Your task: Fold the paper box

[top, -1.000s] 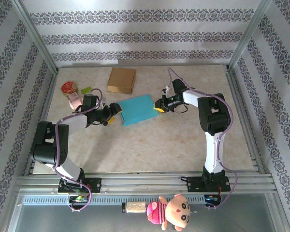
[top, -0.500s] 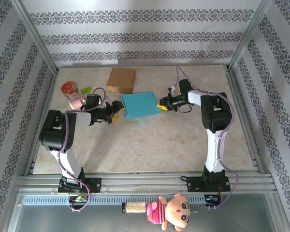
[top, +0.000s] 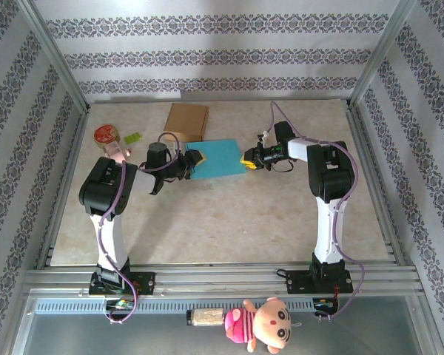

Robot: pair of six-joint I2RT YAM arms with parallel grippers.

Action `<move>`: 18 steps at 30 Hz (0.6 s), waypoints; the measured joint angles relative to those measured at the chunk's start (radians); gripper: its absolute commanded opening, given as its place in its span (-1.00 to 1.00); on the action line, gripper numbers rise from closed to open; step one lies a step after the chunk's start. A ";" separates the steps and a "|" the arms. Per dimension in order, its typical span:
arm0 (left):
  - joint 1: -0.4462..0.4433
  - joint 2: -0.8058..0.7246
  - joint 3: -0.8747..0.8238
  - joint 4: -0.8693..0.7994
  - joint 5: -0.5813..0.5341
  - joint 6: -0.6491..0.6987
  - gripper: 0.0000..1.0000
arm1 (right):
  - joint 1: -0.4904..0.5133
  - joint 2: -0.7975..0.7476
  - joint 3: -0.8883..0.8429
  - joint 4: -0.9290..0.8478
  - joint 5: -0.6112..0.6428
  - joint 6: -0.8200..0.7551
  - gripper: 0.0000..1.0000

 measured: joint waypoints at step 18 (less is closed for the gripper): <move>-0.001 -0.189 -0.003 0.003 -0.019 -0.146 -0.54 | 0.053 -0.548 -0.195 -0.032 0.319 -0.078 0.63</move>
